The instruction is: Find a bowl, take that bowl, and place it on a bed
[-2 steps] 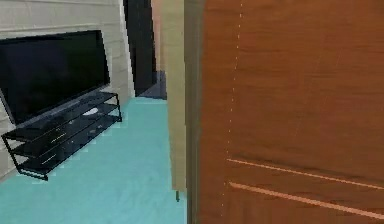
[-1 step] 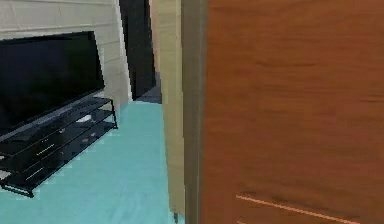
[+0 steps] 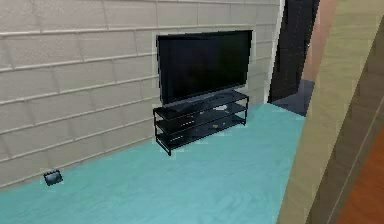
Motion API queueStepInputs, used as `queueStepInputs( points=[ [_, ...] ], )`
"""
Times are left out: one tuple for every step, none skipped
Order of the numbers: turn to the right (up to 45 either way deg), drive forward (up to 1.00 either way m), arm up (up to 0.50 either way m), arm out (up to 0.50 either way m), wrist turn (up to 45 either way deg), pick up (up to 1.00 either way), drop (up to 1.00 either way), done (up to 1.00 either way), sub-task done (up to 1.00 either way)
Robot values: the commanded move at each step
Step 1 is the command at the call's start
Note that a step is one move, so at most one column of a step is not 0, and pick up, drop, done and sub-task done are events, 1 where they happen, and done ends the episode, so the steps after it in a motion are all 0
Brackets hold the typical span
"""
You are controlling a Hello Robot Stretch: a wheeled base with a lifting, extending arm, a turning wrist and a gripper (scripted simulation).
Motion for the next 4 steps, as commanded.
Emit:
queueStepInputs(
  points=[
    [0.0, 0.4, 0.0, 0.0, 0.0, 0.0, 0.0, 0.0, 0.0],
    [9.0, 0.0, 0.0, 0.0, 0.0, 0.0, 0.0, 0.0, 0.0],
    [0.0, 0.75, 0.0, 0.0, 0.0, 0.0, 0.0, 0.0, 0.0],
    [33.0, 0.0, 0.0, 0.0, 0.0, 0.0, 0.0, 0.0, 0.0]
  ],
)
